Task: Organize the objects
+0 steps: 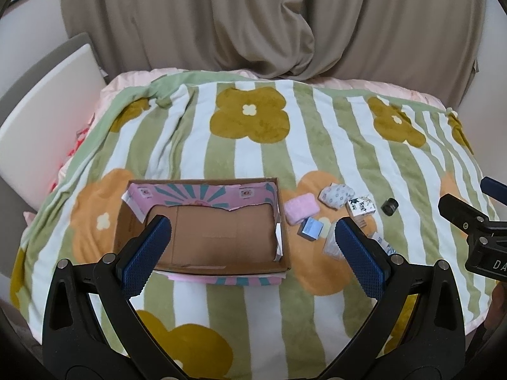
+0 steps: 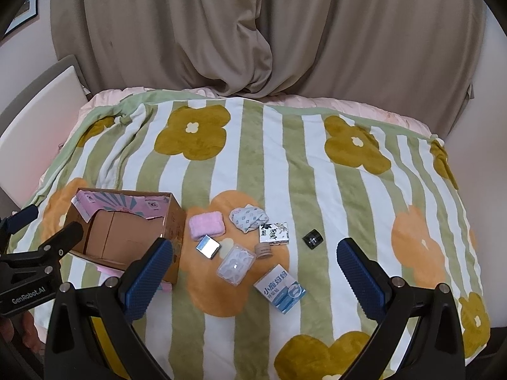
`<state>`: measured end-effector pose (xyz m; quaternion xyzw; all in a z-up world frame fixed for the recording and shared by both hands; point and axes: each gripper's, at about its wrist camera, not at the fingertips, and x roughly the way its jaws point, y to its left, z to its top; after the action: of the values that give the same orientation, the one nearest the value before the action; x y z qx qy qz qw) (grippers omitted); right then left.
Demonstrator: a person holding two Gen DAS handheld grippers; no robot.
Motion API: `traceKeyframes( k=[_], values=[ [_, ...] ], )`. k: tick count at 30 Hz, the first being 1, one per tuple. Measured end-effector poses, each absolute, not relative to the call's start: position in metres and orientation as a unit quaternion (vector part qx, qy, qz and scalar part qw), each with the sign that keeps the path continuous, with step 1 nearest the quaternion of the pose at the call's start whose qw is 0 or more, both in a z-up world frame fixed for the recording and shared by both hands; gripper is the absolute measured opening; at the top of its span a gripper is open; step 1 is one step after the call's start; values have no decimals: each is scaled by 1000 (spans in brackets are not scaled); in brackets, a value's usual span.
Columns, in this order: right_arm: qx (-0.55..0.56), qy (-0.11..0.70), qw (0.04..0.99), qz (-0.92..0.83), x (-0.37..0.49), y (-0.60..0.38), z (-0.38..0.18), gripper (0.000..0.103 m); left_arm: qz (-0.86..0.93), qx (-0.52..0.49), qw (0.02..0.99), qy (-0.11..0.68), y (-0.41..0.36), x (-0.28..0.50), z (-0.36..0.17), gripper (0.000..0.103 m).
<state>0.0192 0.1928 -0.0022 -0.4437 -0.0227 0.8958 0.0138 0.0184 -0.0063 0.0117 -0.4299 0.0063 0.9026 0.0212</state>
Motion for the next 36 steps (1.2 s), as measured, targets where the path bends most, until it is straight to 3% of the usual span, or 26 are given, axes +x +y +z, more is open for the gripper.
traceKeyframes(
  k=[36],
  values=[
    [-437, -25, 17, 899, 21, 192, 8, 103, 901, -433, 30, -3, -11, 16, 12, 103]
  ],
)
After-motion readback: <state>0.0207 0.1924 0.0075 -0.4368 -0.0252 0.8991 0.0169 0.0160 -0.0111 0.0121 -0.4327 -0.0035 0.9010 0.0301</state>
